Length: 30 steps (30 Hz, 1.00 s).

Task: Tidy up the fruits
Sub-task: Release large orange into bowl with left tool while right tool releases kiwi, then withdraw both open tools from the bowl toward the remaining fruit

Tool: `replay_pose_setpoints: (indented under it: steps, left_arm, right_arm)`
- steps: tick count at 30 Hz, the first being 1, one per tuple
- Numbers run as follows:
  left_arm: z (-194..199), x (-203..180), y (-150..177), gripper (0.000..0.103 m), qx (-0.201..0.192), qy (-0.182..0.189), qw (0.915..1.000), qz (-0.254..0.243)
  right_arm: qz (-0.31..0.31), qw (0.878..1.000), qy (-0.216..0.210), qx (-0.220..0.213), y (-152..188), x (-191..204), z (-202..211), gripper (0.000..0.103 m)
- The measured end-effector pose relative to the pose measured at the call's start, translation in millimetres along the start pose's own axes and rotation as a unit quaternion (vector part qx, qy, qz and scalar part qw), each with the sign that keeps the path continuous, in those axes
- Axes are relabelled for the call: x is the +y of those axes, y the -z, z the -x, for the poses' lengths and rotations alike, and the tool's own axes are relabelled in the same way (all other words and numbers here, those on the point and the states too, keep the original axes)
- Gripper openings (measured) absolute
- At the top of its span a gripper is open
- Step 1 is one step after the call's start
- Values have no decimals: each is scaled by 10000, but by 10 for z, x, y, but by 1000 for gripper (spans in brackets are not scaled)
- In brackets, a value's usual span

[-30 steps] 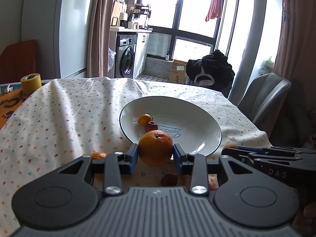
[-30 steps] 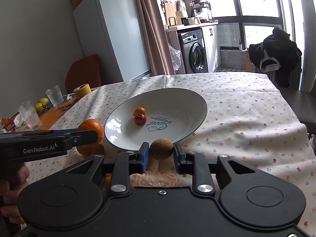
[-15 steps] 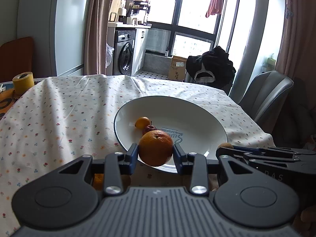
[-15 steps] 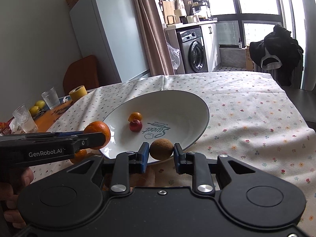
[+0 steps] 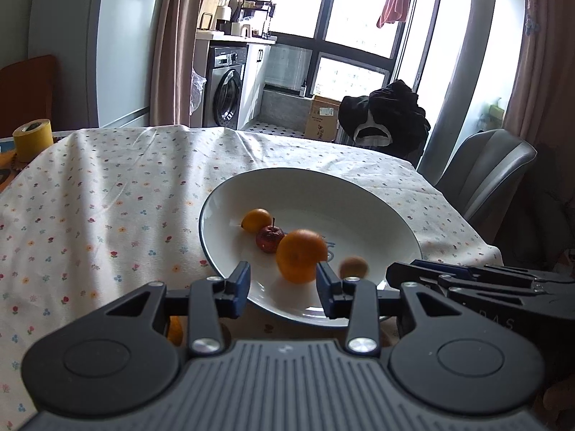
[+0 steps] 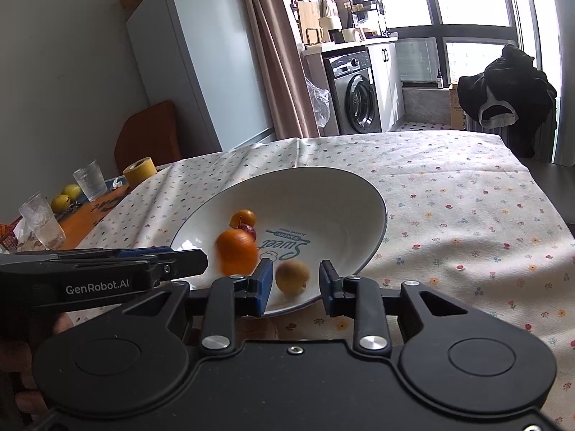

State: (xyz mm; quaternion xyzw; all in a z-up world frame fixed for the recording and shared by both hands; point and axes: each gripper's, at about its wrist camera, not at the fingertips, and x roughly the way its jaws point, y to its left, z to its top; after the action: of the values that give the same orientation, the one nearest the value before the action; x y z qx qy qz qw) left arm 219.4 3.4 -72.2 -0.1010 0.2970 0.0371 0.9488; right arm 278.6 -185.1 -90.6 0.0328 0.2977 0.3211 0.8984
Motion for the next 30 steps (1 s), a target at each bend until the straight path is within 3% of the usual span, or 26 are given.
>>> replay_pose_setpoints:
  steps: [6, 8, 12, 16, 20, 30]
  left_arm:
    - [116, 38, 6, 47, -103, -72, 9999, 60]
    - [169, 52, 12, 52, -162, -103, 9998, 66]
    - [288, 100, 15, 72, -263, -176, 9993, 193]
    - [428, 131, 21, 89, -463, -294, 9982, 240]
    - [524, 154, 37, 92, -519, -357, 9976, 276]
    - [667, 224, 165, 93, -513, -410, 9973, 329]
  right_arm:
    - [-25, 10000, 42, -52, 10, 20, 86, 39]
    - [-21, 10000, 52, -73, 17, 26, 124, 48]
    - [-37, 9999, 56, -129, 34, 44, 218, 54]
    - [-89, 9997, 71, -214, 37, 64, 306, 72]
    - [-73, 9995, 90, -297, 52, 100, 373, 89]
    - [-129, 9995, 92, -255, 169, 152, 459, 100]
